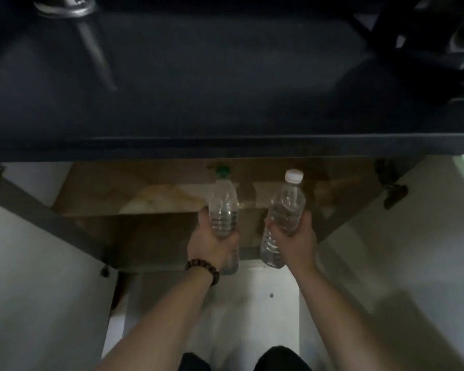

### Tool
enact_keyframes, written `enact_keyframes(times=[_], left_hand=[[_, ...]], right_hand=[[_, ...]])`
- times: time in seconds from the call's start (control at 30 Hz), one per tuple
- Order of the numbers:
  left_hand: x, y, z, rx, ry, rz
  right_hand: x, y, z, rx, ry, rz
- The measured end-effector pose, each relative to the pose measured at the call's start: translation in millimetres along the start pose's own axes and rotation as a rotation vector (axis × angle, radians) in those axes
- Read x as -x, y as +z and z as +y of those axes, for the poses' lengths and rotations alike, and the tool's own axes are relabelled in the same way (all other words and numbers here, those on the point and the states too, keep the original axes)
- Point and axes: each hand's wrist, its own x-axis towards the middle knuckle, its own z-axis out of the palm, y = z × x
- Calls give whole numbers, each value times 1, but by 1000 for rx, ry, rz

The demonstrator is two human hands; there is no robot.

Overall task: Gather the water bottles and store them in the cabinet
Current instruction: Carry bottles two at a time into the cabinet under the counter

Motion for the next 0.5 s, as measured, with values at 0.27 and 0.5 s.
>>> enact_keyframes(times=[0.27,0.5], left_hand=[[-101,24,19,-52,216,5],[-134,39,27,-61,282,69]], right_hand=[[-92,37,-8,1,-106,4],[-123,51,-18,121,4,-19]])
